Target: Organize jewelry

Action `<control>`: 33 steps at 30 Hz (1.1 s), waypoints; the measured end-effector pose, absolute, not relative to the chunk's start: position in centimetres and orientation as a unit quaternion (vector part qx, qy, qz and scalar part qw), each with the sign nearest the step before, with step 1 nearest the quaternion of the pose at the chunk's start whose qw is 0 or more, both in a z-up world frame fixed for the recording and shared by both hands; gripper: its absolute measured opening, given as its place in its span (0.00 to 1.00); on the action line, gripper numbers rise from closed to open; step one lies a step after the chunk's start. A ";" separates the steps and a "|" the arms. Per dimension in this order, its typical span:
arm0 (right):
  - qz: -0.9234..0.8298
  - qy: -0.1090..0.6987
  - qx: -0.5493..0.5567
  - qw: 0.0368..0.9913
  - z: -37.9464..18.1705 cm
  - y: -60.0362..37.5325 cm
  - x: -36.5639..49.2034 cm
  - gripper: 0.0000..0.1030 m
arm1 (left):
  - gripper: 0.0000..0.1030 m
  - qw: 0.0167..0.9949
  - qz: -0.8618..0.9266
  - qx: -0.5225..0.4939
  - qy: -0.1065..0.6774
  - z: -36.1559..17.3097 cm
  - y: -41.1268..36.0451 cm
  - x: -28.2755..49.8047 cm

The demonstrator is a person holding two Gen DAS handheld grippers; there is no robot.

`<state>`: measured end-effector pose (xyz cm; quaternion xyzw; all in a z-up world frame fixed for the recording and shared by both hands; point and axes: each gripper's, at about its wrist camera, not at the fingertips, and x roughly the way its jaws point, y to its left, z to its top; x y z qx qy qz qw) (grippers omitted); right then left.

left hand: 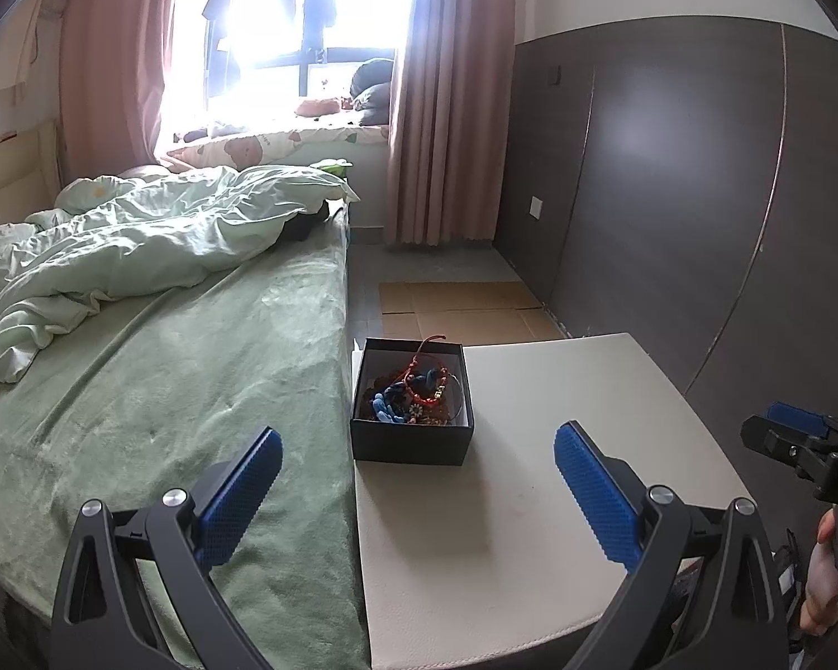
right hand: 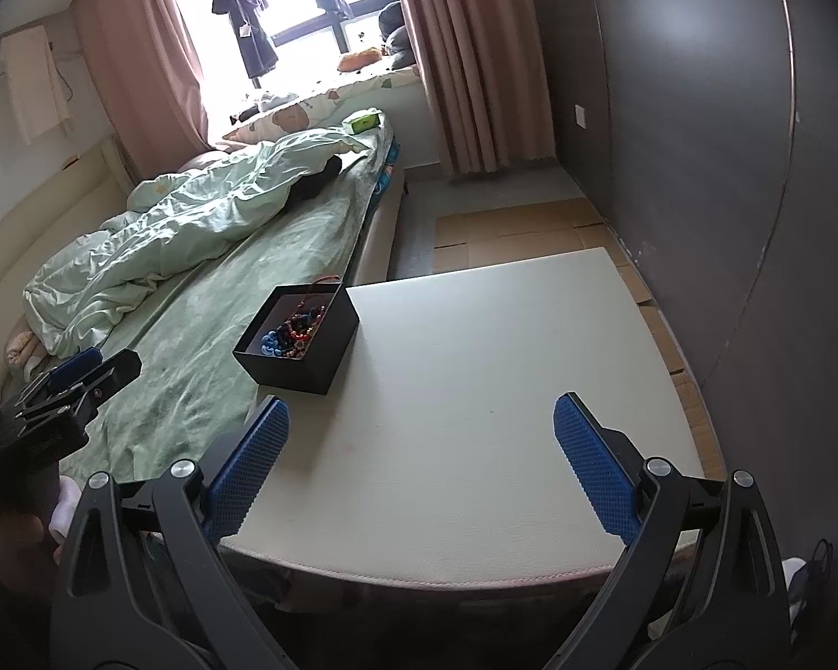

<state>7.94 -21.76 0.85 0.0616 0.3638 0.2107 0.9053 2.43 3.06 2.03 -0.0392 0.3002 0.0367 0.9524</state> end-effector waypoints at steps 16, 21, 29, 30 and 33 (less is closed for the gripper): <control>0.216 0.362 0.057 0.905 0.9 -21.7 7.8 0.93 | 0.92 0.953 0.034 -0.037 0.299 2.0 2.9 2.0; 0.215 0.363 0.055 0.905 0.8 -21.6 7.7 0.92 | 0.92 0.954 0.035 -0.032 0.296 2.1 2.8 1.9; 0.215 0.364 0.054 0.905 0.7 -21.5 7.7 0.93 | 0.92 0.954 0.037 -0.035 0.296 2.0 2.9 1.8; 0.216 0.364 0.054 0.904 0.7 -21.5 7.7 0.93 | 0.92 0.954 0.037 -0.034 0.296 2.0 2.9 1.8; 0.216 0.364 0.052 0.904 0.7 -21.4 7.6 0.93 | 0.92 0.954 0.037 -0.032 0.295 1.9 2.9 1.8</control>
